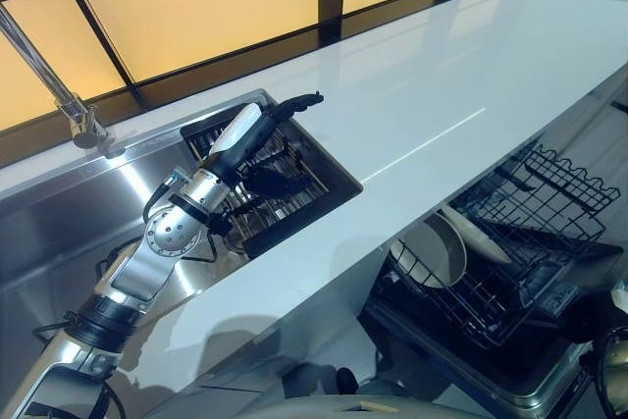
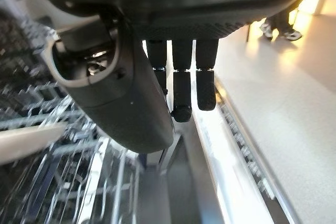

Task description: Pick up plates and place into dishwasher.

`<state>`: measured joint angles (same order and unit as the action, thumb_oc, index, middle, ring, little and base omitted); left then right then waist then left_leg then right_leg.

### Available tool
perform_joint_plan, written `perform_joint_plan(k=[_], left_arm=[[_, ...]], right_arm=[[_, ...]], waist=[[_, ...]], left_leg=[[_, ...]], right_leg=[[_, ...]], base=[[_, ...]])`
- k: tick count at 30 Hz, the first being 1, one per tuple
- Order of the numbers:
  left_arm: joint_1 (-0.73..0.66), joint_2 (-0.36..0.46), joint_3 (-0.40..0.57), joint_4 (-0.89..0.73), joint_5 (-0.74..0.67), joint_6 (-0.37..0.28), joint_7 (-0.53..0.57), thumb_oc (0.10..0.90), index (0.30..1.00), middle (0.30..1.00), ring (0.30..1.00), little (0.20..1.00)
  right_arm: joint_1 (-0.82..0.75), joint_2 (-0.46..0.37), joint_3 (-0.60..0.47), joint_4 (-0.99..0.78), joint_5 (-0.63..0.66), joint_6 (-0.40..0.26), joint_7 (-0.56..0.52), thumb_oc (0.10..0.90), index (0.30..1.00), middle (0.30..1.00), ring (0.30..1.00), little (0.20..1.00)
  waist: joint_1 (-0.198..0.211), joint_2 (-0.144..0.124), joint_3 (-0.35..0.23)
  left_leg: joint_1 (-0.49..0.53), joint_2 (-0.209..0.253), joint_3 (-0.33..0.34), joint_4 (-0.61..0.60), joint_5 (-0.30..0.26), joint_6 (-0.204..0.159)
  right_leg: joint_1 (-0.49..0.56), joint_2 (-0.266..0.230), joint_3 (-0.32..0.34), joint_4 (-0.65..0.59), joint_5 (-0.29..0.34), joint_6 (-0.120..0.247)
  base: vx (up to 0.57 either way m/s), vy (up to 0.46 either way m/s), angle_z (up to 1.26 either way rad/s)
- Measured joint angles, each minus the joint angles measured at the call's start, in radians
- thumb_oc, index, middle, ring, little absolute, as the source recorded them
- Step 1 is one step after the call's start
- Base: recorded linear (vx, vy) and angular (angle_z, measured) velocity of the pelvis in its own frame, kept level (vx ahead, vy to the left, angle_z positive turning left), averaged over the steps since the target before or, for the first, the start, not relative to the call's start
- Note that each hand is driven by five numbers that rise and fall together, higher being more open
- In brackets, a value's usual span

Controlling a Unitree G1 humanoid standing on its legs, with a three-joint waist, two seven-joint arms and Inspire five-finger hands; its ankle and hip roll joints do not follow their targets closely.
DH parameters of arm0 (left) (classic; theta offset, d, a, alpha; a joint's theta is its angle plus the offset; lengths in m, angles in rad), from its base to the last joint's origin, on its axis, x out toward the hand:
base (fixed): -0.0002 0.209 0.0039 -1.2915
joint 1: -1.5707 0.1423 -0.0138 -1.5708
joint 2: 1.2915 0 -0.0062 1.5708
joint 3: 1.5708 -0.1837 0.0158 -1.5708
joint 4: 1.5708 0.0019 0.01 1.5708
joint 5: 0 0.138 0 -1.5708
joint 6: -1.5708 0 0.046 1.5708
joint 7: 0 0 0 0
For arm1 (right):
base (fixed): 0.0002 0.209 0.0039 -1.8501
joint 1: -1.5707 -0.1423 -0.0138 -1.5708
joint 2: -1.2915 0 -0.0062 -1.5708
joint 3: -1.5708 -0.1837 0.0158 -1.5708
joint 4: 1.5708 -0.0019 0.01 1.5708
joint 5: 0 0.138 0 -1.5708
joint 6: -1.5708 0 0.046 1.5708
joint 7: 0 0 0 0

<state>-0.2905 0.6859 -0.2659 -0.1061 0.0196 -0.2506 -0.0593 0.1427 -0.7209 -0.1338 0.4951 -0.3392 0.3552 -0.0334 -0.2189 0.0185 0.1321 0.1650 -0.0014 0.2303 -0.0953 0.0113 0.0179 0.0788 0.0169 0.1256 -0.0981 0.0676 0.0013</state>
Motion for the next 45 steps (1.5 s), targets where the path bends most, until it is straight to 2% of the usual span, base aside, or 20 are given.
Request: perform_joint_plan(k=[4,8,20,27,30,38,45], left_arm=[[0.000,0.000,-0.004,0.000,0.000,-0.001,-0.013,0.800,0.900,0.900,0.900,0.900],[-0.001,0.001,-0.017,-0.001,0.000,-0.016,-0.015,0.800,0.900,0.900,0.900,0.900],[-0.011,0.012,-0.078,-0.001,0.000,-0.016,0.006,0.800,0.900,0.900,0.900,0.900],[-0.018,0.014,-0.097,-0.002,0.000,-0.015,0.023,0.800,0.900,0.900,0.900,0.900],[-0.018,0.020,-0.097,-0.002,0.000,-0.015,0.036,0.800,0.900,0.900,0.900,0.900],[-0.018,0.031,-0.100,-0.001,0.000,-0.014,0.037,0.800,0.900,0.900,0.900,0.900],[-0.019,0.012,-0.125,-0.001,0.001,-0.012,0.071,0.800,0.900,0.900,0.900,0.900]], right_arm=[[-0.033,0.000,0.044,0.035,0.001,-0.002,0.000,0.100,0.300,0.300,0.300,0.200],[-0.114,-0.003,0.099,0.148,0.003,0.009,-0.008,0.100,0.300,0.300,0.300,0.200],[-0.335,-0.032,0.209,0.471,-0.001,0.030,0.036,0.100,0.300,0.300,0.300,0.200],[-0.365,-0.033,0.269,0.613,-0.015,0.039,0.042,0.100,0.300,0.300,0.300,0.200],[-0.352,-0.030,0.278,0.626,-0.013,0.041,0.040,0.100,0.300,0.300,0.300,0.200],[-0.341,-0.034,0.309,0.590,0.099,0.036,-0.007,0.100,0.300,0.300,0.300,0.200],[-0.332,-0.032,0.306,0.511,0.231,0.027,-0.071,0.100,0.300,0.300,0.300,0.200]], waist=[[0.011,0.006,0.005],[0.041,0.013,0.015],[0.064,0.005,0.029],[0.108,0.004,0.031],[0.123,0.004,0.032],[0.121,0.003,0.032],[0.079,0.008,0.035]], left_leg=[[-0.001,0.000,-0.003,0.000,0.000,0.000],[-0.006,-0.001,-0.015,0.000,0.002,0.001],[-0.018,-0.003,-0.046,0.000,0.011,0.001],[-0.020,-0.004,-0.083,0.000,0.020,0.001],[-0.022,-0.005,-0.091,0.000,0.022,0.002],[-0.035,-0.010,-0.097,0.001,0.029,0.004],[-0.033,-0.012,-0.096,0.000,0.031,0.007]], right_leg=[[0.000,-0.001,-0.003,0.000,0.000,0.000],[0.001,-0.003,-0.014,0.000,0.002,-0.002],[-0.001,-0.007,-0.045,0.000,0.002,-0.003],[0.010,-0.011,-0.081,0.000,-0.001,0.000],[0.012,-0.013,-0.085,0.000,-0.003,-0.001],[0.001,-0.016,-0.088,0.000,-0.003,-0.001],[0.001,-0.018,-0.084,0.000,-0.001,-0.002]], base=[[0.02,-0.033,0.02],[0.02,-0.059,0.08],[0.02,-0.030,0.08],[0.01,-0.006,0.15],[-0.01,-0.006,0.14],[0.00,0.000,0.00],[0.00,0.022,-0.03]])
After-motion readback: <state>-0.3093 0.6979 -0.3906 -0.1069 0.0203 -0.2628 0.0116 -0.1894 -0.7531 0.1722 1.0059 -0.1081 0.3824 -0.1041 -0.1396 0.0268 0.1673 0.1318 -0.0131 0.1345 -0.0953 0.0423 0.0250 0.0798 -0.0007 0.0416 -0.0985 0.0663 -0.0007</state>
